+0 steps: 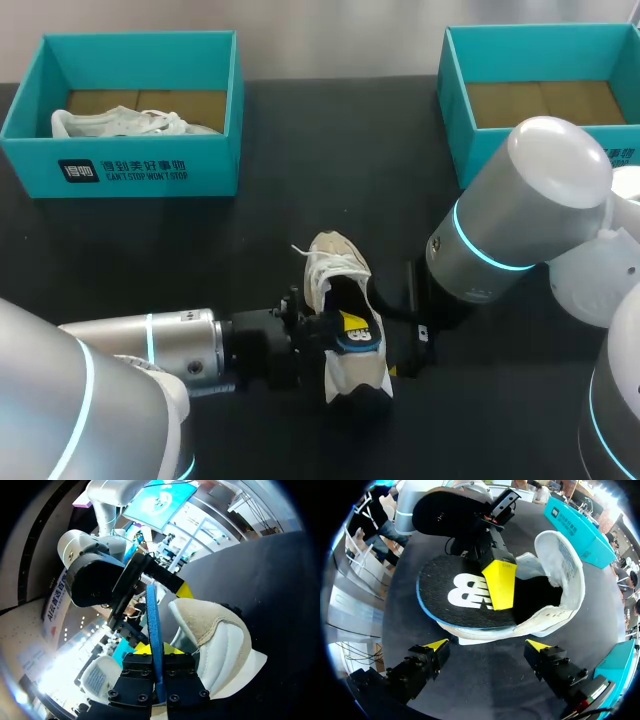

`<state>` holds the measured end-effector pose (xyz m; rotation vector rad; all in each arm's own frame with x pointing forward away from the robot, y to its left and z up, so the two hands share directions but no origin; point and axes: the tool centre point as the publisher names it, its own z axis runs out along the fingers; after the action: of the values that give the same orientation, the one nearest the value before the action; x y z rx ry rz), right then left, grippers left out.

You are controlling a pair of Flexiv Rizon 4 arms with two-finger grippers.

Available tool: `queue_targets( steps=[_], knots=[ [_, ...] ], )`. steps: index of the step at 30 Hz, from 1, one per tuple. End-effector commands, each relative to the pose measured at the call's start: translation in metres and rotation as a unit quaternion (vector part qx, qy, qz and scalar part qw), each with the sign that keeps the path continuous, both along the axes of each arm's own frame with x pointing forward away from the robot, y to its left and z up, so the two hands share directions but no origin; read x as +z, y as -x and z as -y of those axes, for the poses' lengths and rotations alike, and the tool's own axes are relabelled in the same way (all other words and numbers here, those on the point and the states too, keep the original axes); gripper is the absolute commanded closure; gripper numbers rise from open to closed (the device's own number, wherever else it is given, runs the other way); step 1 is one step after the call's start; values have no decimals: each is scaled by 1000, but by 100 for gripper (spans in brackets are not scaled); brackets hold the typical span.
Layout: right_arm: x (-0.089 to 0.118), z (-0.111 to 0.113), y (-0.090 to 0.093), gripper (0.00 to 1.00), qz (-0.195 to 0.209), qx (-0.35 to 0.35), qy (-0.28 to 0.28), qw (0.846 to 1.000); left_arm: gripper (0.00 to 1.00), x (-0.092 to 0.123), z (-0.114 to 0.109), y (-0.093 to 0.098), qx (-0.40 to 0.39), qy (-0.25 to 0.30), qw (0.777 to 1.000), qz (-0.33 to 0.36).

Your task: Take the shoe out of the shoebox, open the shoe tongue, remove and reinsert the insole, then place the shoe into the shoebox

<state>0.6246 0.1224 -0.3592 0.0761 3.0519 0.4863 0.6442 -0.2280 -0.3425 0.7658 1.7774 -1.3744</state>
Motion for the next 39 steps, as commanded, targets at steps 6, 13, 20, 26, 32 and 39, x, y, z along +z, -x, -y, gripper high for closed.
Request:
queue_targets(
  steps=[6,13,20,26,32,39],
  knots=[
    [0,-1,1,0,1,-1,1,1000,100,-12,13,-19,17,-9,1000,3],
    [0,-1,1,0,1,-1,1,1000,53,-2,5,-3,13,-15,1000,-2],
    [0,-1,1,0,1,-1,1,1000,42,17,0,8,9,-7,1000,8],
    [0,-1,1,0,1,-1,1,1000,59,25,1,11,10,0,1000,7],
    [0,-1,1,0,1,-1,1,1000,100,26,-1,14,13,3,1000,3],
    [0,-1,1,0,1,-1,1,1000,100,13,5,7,9,-12,1000,14]
  ],
)
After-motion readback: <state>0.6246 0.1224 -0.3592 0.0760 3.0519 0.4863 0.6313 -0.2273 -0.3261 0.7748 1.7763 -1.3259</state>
